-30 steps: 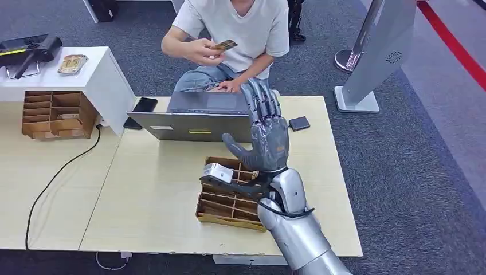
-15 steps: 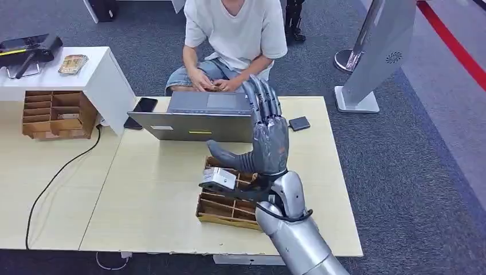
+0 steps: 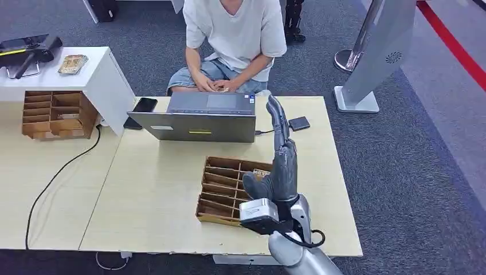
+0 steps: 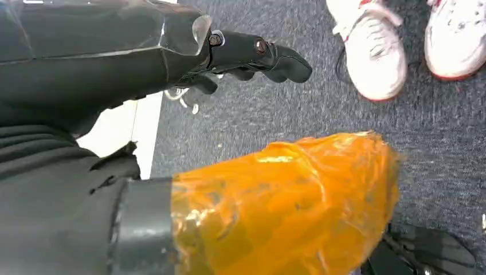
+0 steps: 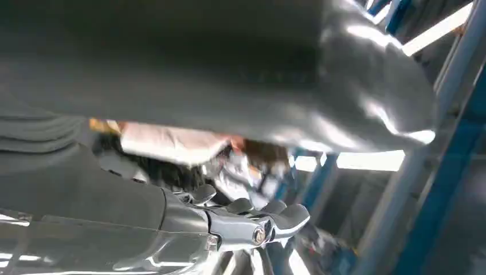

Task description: Pass the card to the sensor for recognition and then transmit it.

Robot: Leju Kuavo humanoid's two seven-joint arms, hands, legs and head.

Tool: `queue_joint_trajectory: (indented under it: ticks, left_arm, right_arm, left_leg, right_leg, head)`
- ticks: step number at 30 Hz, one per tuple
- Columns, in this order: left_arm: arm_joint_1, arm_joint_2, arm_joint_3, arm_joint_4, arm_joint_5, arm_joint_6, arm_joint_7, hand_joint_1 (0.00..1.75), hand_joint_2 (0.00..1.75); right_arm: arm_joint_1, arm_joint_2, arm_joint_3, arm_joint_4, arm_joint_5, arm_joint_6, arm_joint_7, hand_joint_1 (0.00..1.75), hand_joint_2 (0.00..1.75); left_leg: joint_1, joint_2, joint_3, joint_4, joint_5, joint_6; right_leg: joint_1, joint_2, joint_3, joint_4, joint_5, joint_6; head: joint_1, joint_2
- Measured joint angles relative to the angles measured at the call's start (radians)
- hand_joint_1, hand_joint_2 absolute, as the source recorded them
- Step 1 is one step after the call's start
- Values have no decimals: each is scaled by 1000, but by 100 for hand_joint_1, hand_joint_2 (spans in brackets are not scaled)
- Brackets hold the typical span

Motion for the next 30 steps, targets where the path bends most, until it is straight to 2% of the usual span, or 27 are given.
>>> queue_joint_trajectory:
  ticks: [6, 11, 16, 26, 30]
  left_arm:
    - [0, -8, 27, 0, 20, 16, -5, 0, 0]
    - [0, -14, 45, 0, 30, 21, -5, 0, 0]
    - [0, -23, 66, 0, 50, 40, 5, 0, 0]
    - [0, -39, 98, 0, 76, 66, 31, 0, 0]
    - [0, -41, 110, 0, 80, 72, 40, 0, 0]
  right_arm:
    - [84, -37, 15, -67, -132, 56, -51, 0, 0]
    - [132, -51, 20, -96, -165, 70, -69, 0, 0]
    - [193, -56, 29, -127, -249, 108, -102, 0, 0]
    - [284, -58, 41, -157, -310, 126, -128, 0, 0]
    - [307, -64, 41, -164, -389, 199, -158, 0, 0]
  left_leg:
    - [0, 0, 0, 0, 0, 0]
    - [0, 0, 0, 0, 0, 0]
    - [0, 0, 0, 0, 0, 0]
    - [0, 0, 0, 0, 0, 0]
    - [0, 0, 0, 0, 0, 0]
  right_leg:
    - [0, 0, 0, 0, 0, 0]
    - [0, 0, 0, 0, 0, 0]
    - [0, 0, 0, 0, 0, 0]
    - [0, 0, 0, 0, 0, 0]
    - [0, 0, 0, 0, 0, 0]
  head:
    - [0, 0]
    - [0, 0]
    - [0, 0]
    - [0, 0]
    - [0, 0]
